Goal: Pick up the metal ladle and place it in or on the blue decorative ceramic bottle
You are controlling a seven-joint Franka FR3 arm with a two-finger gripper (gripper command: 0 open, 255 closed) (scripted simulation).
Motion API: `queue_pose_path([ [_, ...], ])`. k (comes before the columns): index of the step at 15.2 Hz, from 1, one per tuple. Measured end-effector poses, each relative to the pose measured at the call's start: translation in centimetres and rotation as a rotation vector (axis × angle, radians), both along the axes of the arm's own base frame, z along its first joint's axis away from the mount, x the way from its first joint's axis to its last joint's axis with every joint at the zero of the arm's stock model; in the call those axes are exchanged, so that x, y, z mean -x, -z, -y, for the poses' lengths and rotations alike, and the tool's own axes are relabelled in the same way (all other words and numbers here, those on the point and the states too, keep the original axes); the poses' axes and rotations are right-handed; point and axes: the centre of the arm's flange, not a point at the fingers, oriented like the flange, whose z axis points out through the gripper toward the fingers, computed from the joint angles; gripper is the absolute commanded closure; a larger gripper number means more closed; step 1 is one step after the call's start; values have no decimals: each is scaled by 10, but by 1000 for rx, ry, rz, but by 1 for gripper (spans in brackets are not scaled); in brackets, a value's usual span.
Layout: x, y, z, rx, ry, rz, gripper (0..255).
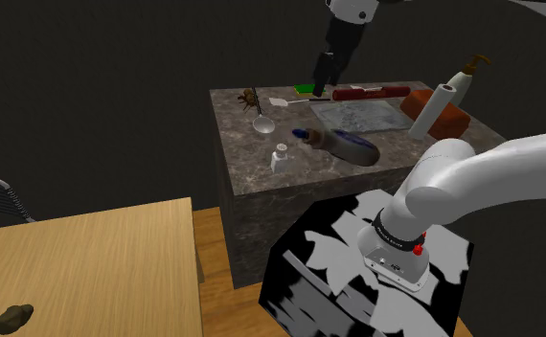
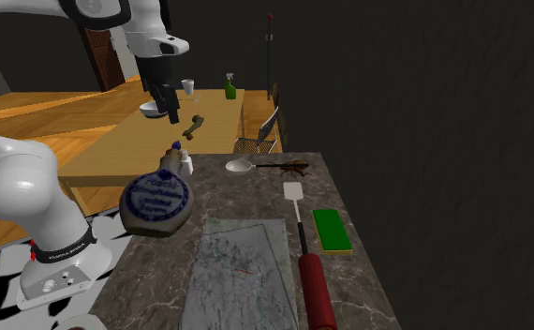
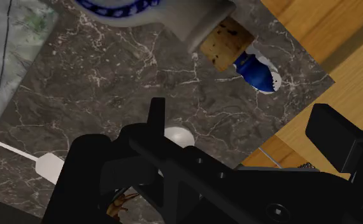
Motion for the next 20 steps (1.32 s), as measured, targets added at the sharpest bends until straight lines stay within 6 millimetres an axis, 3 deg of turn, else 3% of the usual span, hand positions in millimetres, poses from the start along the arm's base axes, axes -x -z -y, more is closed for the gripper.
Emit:
queue_pose_path([
  [3, -12, 10, -3, 1, 35, -1, 0],
  [11, -94, 69, -6, 4, 262, 1, 0],
  [20, -188, 133, 16, 7, 528, 4, 0],
])
